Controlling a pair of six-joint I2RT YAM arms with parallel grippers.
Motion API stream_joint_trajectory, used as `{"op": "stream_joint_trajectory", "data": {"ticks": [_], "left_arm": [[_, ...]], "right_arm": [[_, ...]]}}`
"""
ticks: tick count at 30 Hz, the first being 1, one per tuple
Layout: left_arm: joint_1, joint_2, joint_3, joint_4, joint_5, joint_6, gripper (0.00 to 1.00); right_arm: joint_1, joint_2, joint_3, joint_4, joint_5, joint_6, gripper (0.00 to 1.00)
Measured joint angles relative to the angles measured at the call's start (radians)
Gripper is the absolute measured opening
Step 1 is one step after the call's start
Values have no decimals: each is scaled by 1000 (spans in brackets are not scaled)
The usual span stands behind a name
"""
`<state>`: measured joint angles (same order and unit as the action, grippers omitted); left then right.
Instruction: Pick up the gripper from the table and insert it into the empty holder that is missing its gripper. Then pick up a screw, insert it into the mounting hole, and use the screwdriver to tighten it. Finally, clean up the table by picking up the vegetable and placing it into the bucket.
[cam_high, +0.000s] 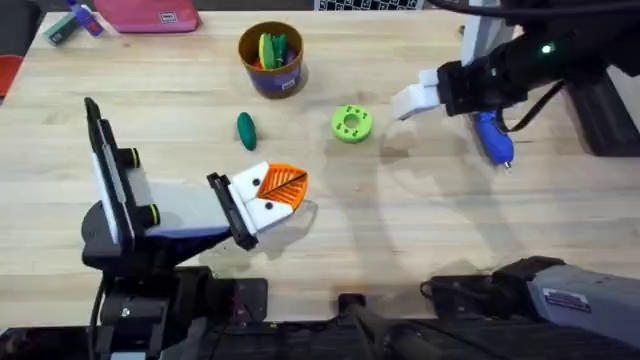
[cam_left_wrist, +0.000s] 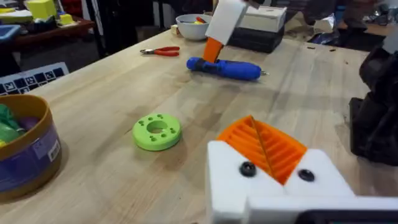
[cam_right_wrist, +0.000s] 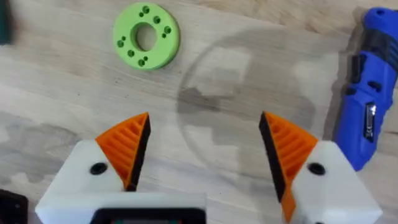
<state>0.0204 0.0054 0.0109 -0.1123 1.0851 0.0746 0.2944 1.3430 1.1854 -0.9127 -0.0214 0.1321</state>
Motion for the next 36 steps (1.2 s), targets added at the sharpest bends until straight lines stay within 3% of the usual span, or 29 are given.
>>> {"op": "stream_joint_trajectory", "data": {"ticks": [8,14,22,27,36], "left_arm": [[0,0,0,0,0,0,9],[0,0,0,0,0,0,9],[0,0,0,0,0,0,9],[0,0,0,0,0,0,9],[0,0,0,0,0,0,9]], "right_arm": [[-172,39,0,-22,-2,52,991],[-299,101,0,43,-2,-7,994],[-378,118,15,54,58,-114,994],[-434,139,117,-24,116,-172,994],[-495,280,185,-27,142,-281,992]]}}
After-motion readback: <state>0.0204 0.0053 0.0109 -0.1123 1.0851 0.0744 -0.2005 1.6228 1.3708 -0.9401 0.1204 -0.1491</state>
